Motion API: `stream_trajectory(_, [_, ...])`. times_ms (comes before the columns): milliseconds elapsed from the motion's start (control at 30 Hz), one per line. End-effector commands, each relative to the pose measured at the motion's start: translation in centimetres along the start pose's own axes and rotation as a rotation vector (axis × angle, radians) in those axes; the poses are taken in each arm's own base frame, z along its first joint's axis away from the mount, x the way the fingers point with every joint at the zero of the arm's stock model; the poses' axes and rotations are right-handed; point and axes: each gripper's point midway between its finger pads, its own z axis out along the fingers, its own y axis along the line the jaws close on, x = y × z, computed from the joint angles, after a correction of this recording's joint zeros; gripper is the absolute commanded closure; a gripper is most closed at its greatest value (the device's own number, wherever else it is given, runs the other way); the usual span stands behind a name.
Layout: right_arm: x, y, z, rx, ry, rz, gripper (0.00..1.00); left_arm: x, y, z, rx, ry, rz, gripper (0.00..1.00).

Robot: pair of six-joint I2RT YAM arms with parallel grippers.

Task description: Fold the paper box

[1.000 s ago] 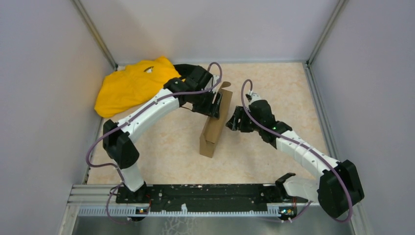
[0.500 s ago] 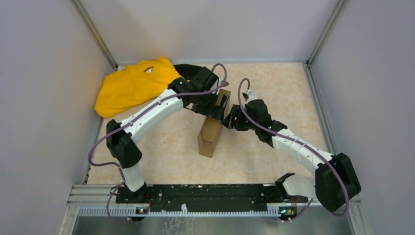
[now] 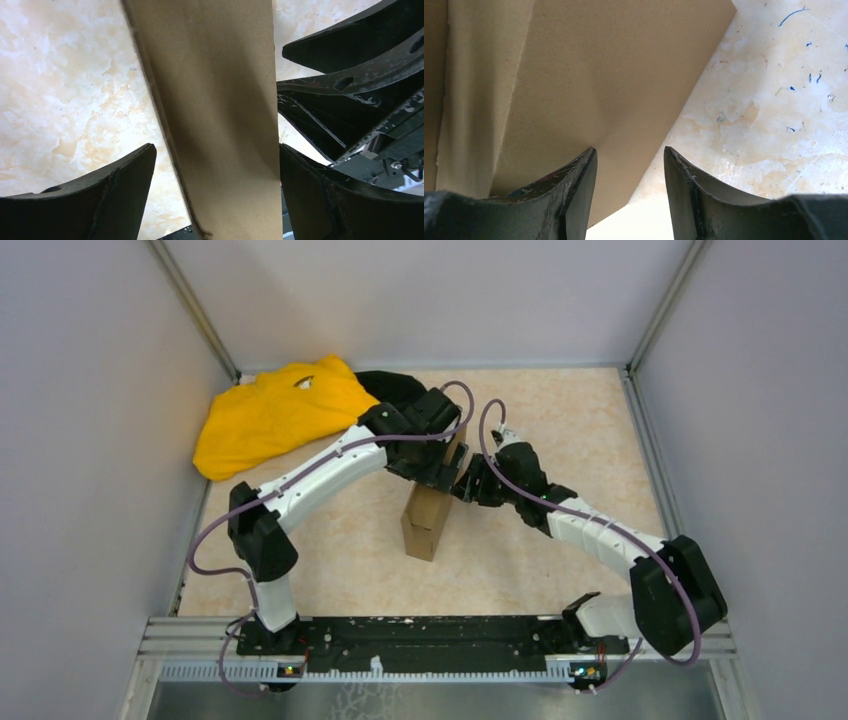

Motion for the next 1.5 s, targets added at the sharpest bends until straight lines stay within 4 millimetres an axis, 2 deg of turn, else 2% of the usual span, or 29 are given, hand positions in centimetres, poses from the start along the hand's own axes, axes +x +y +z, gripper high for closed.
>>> stream_trajectory(0, [-2.0,2.4,0.3,-0.067,-0.059,-0.017,0.49,0.8,1.1,0.6,-0.115,0.041,0.011,0.05])
stream_trajectory(233, [-1.9,2.8,0.5,-0.070,-0.055,-0.023,0.49,1.3,1.9,0.8,-0.192,0.060,0.022,0.07])
stream_trajectory(367, [-2.0,2.7,0.2,-0.059,-0.056,-0.032,0.49,1.4,2.3,0.6,-0.210,0.061,0.035,0.14])
stream_trajectory(533, [-2.5,2.1,-1.0,-0.038,-0.071,-0.042,0.49,0.6,1.7,-0.5,-0.162,0.027,0.075,0.21])
stream_trajectory(733, [-4.1,0.3,-3.8,0.005,-0.113,-0.049,0.48,-0.6,1.1,-2.7,-0.100,-0.050,0.147,0.30])
stream_trajectory(867, [-6.0,-0.7,-6.5,0.042,-0.165,-0.078,0.47,-0.9,1.0,-4.0,-0.085,-0.077,0.236,0.29])
stream_trajectory(1033, [-9.3,-2.1,-10.1,0.062,-0.248,-0.137,0.45,0.2,-0.7,-5.6,0.008,-0.075,0.380,0.27])
stream_trajectory(1133, [-10.9,-2.1,-11.4,0.082,-0.280,-0.254,0.42,1.4,-1.9,-6.0,0.103,-0.052,0.441,0.26])
stream_trajectory(1233, [-12.1,-2.1,-12.4,0.116,-0.309,-0.355,0.38,1.9,-3.0,-6.5,0.159,-0.059,0.455,0.26])
stream_trajectory(1367, [-13.1,-1.8,-13.8,0.137,-0.364,-0.465,0.33,2.7,-4.6,-6.6,0.220,-0.041,0.486,0.24])
stream_trajectory(1467, [-13.1,-1.3,-14.6,0.117,-0.403,-0.548,0.31,3.4,-4.8,-6.1,0.215,-0.018,0.501,0.22])
